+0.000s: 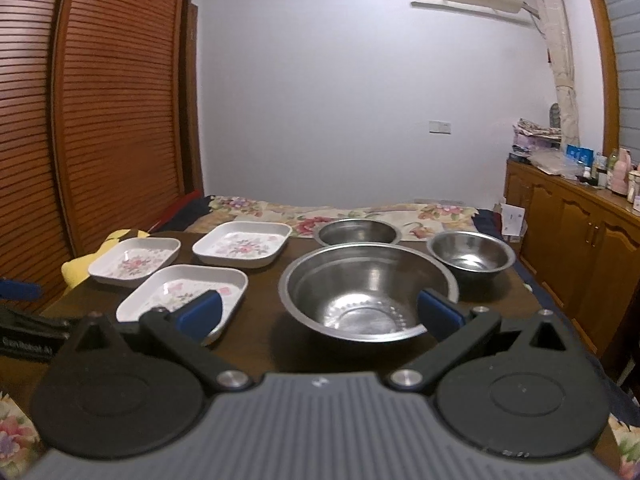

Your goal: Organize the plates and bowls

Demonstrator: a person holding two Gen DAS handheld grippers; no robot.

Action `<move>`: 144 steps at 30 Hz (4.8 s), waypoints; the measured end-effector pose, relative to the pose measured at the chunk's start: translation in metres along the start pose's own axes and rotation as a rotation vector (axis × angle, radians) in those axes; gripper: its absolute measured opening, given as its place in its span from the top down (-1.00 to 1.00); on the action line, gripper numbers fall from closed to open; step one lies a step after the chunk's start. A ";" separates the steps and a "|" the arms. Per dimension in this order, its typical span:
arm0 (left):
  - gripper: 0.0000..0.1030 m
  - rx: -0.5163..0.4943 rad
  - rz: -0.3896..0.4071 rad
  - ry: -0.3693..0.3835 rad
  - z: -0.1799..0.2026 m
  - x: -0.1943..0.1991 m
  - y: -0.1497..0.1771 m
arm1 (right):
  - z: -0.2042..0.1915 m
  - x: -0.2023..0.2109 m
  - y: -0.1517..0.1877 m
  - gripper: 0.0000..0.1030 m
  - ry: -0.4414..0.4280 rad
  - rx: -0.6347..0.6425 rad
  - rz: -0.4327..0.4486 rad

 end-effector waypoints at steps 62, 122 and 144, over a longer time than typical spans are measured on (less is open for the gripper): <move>0.37 0.030 -0.032 0.267 -0.067 -0.131 -0.016 | -0.064 -0.126 0.035 0.25 -0.117 0.095 -0.288; 0.79 0.041 -0.040 0.286 -0.050 -0.054 0.039 | -0.056 -0.051 0.067 0.60 -0.191 -0.008 -0.308; 0.56 0.061 0.001 0.253 -0.067 -0.047 0.027 | -0.043 -0.042 0.048 0.59 -0.189 -0.031 -0.220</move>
Point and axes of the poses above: each gripper's, at about its wrist camera, not at the fingertips, and x roughly against the way its jaws point, z to its right, y to its underside, the point moved 1 cm from there along -x, roughly the way its jaws point, and after that the axes turned 13 degrees about -x, right-handed, at the moved point
